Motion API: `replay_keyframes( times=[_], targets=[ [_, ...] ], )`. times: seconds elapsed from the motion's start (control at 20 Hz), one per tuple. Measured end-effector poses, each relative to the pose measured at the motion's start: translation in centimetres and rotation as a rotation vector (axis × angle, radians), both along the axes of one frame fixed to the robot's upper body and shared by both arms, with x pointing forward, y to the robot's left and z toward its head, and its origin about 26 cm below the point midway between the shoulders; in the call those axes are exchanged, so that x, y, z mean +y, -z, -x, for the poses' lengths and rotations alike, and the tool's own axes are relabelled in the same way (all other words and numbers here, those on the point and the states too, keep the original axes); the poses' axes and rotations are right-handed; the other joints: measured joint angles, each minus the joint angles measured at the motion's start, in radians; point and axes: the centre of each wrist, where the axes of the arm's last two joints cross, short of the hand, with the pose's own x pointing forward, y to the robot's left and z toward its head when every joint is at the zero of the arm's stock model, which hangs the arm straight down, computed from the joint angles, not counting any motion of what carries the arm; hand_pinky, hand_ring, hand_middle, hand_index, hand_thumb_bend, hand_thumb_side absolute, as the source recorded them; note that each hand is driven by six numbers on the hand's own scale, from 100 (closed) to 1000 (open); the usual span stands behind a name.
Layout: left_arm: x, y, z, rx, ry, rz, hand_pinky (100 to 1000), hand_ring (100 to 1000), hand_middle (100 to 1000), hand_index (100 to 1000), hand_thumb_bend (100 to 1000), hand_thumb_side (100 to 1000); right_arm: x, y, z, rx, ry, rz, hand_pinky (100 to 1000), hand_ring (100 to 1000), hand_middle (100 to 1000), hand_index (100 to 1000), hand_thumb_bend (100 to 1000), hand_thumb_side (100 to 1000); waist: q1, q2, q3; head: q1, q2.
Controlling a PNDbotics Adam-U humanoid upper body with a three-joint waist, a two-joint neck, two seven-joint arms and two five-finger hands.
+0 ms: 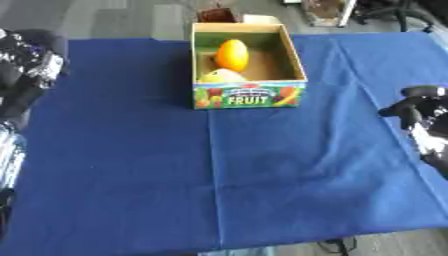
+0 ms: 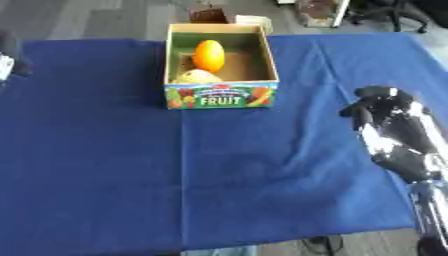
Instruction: Pick up objects on the table and place them in the box.
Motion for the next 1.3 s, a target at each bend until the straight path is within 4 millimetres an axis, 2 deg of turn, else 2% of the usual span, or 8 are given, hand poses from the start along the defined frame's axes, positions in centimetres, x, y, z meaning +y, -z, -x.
replay_keyframes(
  times=[0.55, 1.3],
  targets=[
    [-0.3, 1.1, 0.9, 0.017, -0.031, 0.058, 527, 530, 567, 668, 350, 376, 0.0, 0.0, 0.0, 0.001, 0.000, 0.001, 705, 599, 492, 718, 100, 100, -0.003, 0.001, 0.013, 0.109, 0.000],
    [-0.6, 1.4, 0.9, 0.030, -0.022, 0.066, 525, 521, 555, 655, 350, 386, 0.0, 0.0, 0.0, 0.000, 0.001, 0.004, 704, 598, 490, 716, 100, 100, -0.008, 0.006, 0.016, 0.116, 0.000]
  ],
)
